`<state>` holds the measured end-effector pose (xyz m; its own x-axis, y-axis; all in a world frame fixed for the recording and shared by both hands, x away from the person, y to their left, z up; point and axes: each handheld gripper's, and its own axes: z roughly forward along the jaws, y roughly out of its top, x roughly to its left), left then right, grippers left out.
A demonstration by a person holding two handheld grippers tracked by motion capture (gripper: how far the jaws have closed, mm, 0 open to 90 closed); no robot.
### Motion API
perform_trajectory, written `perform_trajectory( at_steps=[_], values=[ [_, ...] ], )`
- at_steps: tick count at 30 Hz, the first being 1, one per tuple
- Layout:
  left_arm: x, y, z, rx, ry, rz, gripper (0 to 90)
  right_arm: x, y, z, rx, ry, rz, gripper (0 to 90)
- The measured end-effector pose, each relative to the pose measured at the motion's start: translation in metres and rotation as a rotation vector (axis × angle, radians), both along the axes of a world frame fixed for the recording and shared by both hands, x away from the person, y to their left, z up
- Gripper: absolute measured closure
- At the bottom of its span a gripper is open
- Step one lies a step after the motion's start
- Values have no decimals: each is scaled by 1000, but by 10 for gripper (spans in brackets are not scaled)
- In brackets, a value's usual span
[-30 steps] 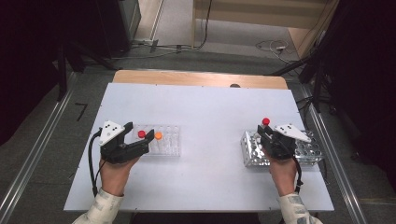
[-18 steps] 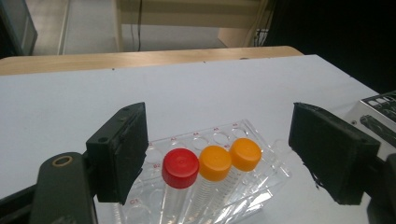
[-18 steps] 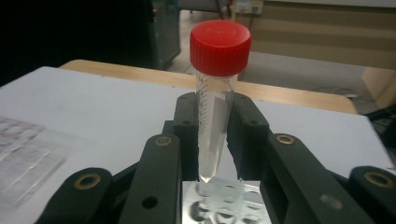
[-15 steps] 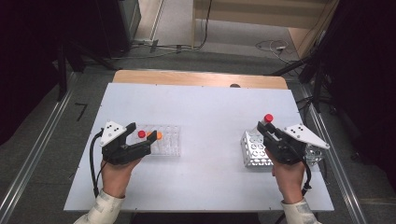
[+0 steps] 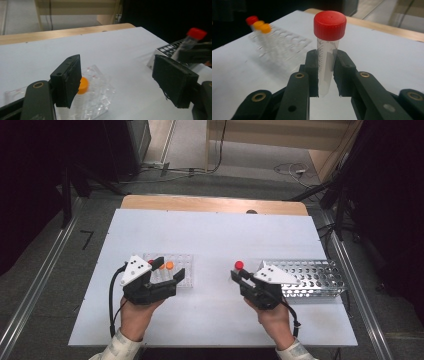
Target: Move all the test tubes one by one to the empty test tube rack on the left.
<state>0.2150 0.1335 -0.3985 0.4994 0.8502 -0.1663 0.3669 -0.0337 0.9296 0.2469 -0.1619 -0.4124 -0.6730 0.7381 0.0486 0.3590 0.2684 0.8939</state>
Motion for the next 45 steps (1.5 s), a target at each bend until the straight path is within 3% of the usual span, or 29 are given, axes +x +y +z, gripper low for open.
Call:
perform_trajectory(
  at_steps=[9,14,18,22,27,29,32,38,45],
  values=[
    [-12,-32,-2,24,-12,-152,381,-12,52,-18,-63,30,145,718],
    [-13,-37,-5,54,-10,-173,527,-17,71,-19,-81,15,197,718],
    [-12,-36,-7,48,-6,-166,610,-20,76,-14,-70,9,210,718],
    [-11,-37,-10,62,-11,-169,686,-21,77,-15,-73,9,213,718],
    [-11,-35,-9,65,-9,-169,700,-20,76,-17,-68,19,219,701],
    [-12,-32,-6,52,-15,-168,700,-20,76,-16,-66,32,236,571],
    [-13,-25,0,39,-26,-157,700,-20,72,-16,-66,45,239,502],
    [-11,-7,7,7,-20,-120,701,-19,53,-14,-65,51,213,414],
    [-15,16,10,8,-16,-75,701,-21,23,-14,-67,65,154,414]
  ],
)
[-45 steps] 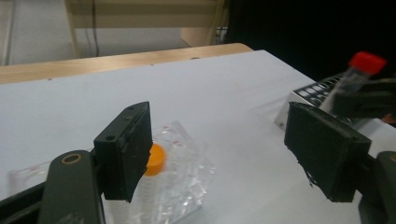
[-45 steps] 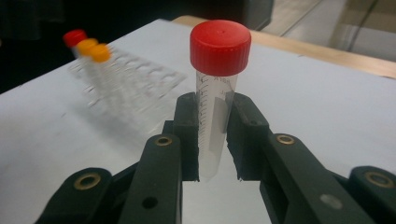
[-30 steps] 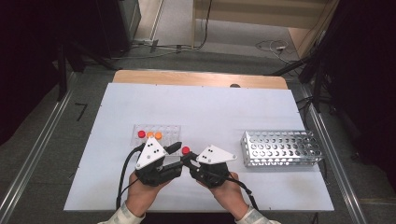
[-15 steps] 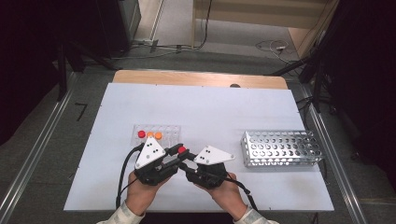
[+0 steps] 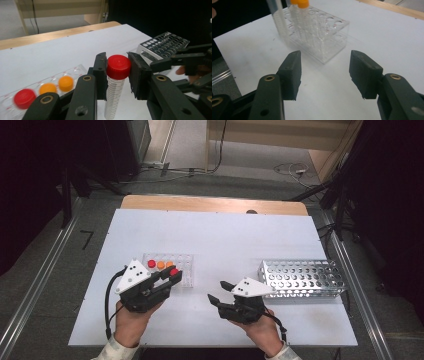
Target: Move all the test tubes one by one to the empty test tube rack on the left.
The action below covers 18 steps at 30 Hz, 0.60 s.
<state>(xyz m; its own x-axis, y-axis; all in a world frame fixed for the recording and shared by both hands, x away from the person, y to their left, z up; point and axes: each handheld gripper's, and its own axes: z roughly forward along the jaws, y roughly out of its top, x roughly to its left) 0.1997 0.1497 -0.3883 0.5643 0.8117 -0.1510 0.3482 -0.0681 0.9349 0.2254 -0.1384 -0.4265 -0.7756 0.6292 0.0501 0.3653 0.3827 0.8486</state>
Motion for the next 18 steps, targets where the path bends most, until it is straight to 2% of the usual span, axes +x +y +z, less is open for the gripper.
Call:
perform_trajectory(
  at_steps=[5,11,18],
  values=[
    [-4,20,-1,0,0,54,701,-1,-19,0,5,-4,-41,381],
    [0,48,-3,-24,7,139,701,3,-34,1,7,0,-84,324],
    [2,68,3,-27,-15,197,701,8,-49,-5,-5,16,-130,304]
  ],
)
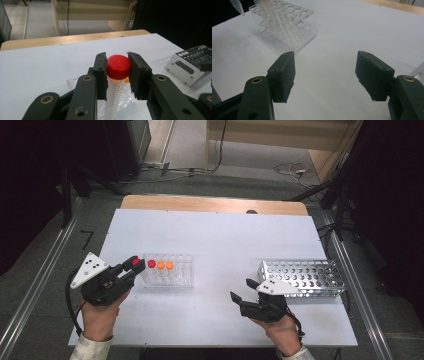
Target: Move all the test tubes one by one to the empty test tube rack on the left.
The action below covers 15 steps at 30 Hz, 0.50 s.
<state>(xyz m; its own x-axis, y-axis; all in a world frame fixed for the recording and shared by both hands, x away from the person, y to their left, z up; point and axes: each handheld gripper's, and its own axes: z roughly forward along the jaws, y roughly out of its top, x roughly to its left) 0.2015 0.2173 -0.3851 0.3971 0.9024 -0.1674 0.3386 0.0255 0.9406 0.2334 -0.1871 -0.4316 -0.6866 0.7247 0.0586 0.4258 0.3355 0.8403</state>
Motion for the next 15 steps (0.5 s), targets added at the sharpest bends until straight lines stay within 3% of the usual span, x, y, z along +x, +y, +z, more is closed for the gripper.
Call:
perform_trajectory(
  at_steps=[8,15],
  values=[
    [8,1,6,19,-43,47,702,0,-9,0,2,-2,-23,305],
    [22,-3,1,48,-48,85,701,1,-11,0,4,1,-33,305]
  ],
)
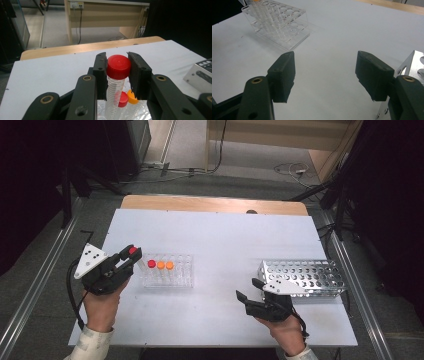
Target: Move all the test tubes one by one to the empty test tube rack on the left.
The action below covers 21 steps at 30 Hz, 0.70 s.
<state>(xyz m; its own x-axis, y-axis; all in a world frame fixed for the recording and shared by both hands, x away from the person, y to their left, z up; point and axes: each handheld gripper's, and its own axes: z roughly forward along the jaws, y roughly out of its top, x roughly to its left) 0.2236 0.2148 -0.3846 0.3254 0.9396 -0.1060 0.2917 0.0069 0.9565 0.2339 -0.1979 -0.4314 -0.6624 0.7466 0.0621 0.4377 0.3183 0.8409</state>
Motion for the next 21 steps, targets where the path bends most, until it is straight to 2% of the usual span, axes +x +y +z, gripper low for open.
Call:
perform_trajectory(
  at_steps=[5,7,21],
  values=[
    [7,-2,-10,31,9,32,700,0,-1,0,1,-2,-4,307],
    [8,-2,-15,29,18,38,700,1,-1,0,0,-1,-5,306],
    [8,-3,-35,22,80,18,690,1,-2,-1,-5,2,-9,306]
  ],
)
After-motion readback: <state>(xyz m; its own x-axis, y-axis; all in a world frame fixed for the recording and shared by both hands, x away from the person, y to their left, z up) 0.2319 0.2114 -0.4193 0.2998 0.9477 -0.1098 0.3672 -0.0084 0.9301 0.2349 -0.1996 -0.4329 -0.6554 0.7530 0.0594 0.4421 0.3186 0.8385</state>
